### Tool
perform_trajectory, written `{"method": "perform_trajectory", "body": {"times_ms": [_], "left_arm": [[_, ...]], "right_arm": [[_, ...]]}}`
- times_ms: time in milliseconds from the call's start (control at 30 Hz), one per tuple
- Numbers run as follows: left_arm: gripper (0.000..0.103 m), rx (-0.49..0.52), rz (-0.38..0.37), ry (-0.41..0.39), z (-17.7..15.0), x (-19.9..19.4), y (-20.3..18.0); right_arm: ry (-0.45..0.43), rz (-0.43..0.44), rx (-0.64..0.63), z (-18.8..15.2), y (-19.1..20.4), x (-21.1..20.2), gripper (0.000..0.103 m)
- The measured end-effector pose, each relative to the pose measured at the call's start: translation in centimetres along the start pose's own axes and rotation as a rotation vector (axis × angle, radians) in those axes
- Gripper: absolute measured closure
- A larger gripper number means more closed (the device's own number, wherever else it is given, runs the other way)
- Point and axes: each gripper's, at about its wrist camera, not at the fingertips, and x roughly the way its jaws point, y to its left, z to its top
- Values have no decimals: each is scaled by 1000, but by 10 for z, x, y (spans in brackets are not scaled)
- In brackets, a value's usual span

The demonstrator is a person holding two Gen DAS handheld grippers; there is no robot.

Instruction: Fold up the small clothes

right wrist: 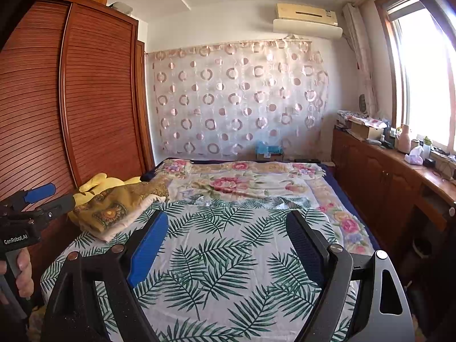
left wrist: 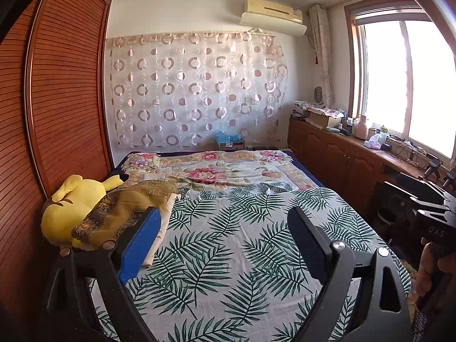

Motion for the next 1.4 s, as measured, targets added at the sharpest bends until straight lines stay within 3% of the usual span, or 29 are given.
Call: {"method": "perform_trajectory", "body": {"times_ms": [1400], "left_arm": [[12, -2, 4, 1, 0, -1, 2]], "right_arm": [[-1, 22, -10, 4, -21, 8, 17]]}}
